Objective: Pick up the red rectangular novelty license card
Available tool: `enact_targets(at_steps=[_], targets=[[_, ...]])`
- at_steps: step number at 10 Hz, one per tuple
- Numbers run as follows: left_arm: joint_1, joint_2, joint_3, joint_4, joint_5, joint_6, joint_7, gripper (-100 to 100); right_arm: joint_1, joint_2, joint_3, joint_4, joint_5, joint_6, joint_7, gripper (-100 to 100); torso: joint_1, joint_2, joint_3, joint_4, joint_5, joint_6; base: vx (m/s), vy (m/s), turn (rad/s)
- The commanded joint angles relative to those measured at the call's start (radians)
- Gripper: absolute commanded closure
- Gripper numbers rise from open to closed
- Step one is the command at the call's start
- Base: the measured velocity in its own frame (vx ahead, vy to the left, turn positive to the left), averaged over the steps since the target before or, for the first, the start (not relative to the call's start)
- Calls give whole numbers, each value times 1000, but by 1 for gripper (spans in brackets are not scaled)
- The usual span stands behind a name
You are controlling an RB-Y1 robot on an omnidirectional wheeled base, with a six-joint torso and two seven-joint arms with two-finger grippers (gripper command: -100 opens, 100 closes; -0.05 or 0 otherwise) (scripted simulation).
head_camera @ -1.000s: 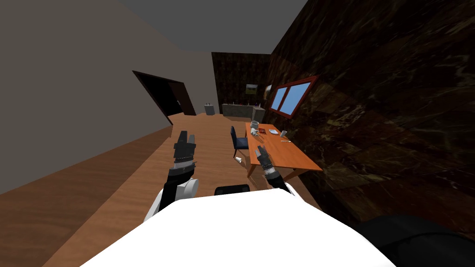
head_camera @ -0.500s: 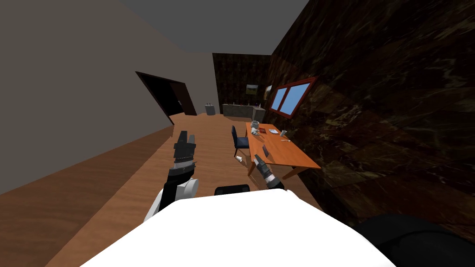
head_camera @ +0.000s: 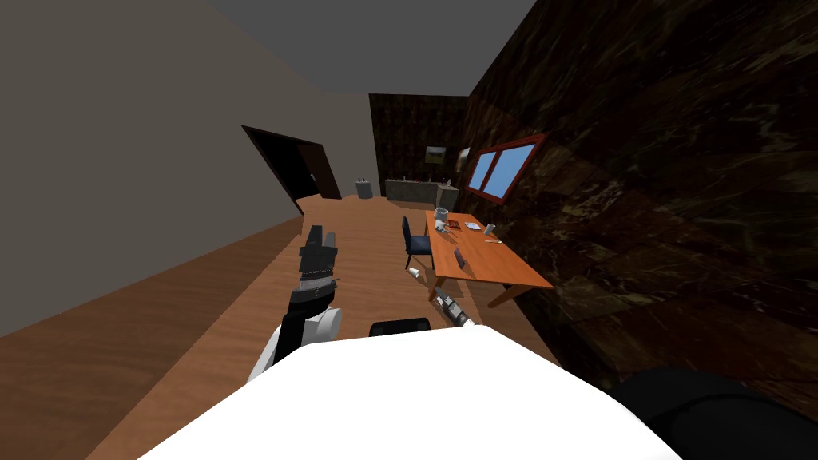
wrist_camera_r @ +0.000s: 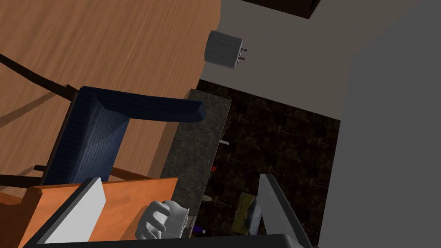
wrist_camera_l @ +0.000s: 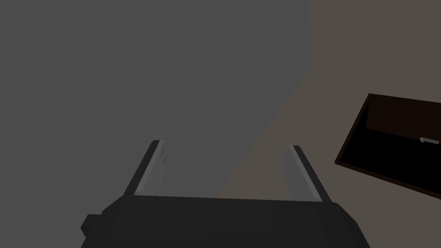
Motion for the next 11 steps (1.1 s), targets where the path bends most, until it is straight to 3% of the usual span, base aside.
enact_targets(at_steps=[1,3,4,6,7,11], targets=[[0,0,0,0,0,0,0,0,25,-33,15,13,3,3,0,-100,0,0,0,0,0,0,-8,33,15],[0,0,0,0,0,0,0,0,53,-111,63,72,8,26,-9,-100,-2,-2,-1,0,0,0,20,34,46],[0,0,0,0,0,0,0,0,53,-116,63,72,8,26,-9,-100,-1,-3,-2,-1,0,0,34,25,11],[0,0,0,0,0,0,0,0,77,-188,106,130,11,46,-16,-100,-2,-5,-3,-1,0,0,73,34,62],[0,0,0,0,0,0,0,0,77,-199,106,130,11,46,-16,-100,-1,-7,-4,-2,0,0,83,20,18],[0,0,0,0,0,0,0,0,103,-324,157,217,14,69,-23,-100,-3,-10,-6,-2,-1,0,120,11,59]])
